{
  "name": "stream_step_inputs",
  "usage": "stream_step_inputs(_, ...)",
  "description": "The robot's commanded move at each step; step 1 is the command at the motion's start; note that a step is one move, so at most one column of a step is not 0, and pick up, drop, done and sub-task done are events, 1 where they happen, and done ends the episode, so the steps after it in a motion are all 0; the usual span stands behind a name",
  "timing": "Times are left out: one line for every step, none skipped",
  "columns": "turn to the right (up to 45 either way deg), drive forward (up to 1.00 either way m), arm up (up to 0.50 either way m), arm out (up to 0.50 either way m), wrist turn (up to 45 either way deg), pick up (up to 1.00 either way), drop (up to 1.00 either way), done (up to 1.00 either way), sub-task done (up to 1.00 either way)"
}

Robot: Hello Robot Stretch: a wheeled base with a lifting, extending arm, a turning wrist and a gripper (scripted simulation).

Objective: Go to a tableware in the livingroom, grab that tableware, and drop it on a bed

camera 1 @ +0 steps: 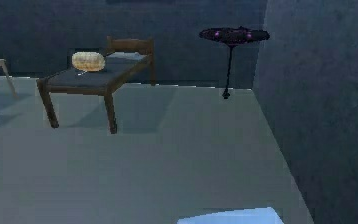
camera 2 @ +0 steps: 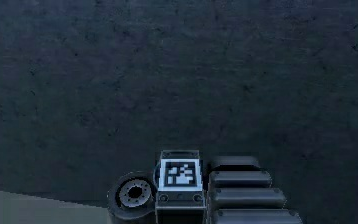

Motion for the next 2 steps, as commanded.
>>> stream_step_inputs(-24.0, 0.0, 0.0, 0.0, 0.0, 0.0, 0.0, 0.0, 0.0)
stream_step_inputs(0.0, 1.0, 0.0, 0.0, 0.0, 0.0, 0.0, 0.0, 0.0)
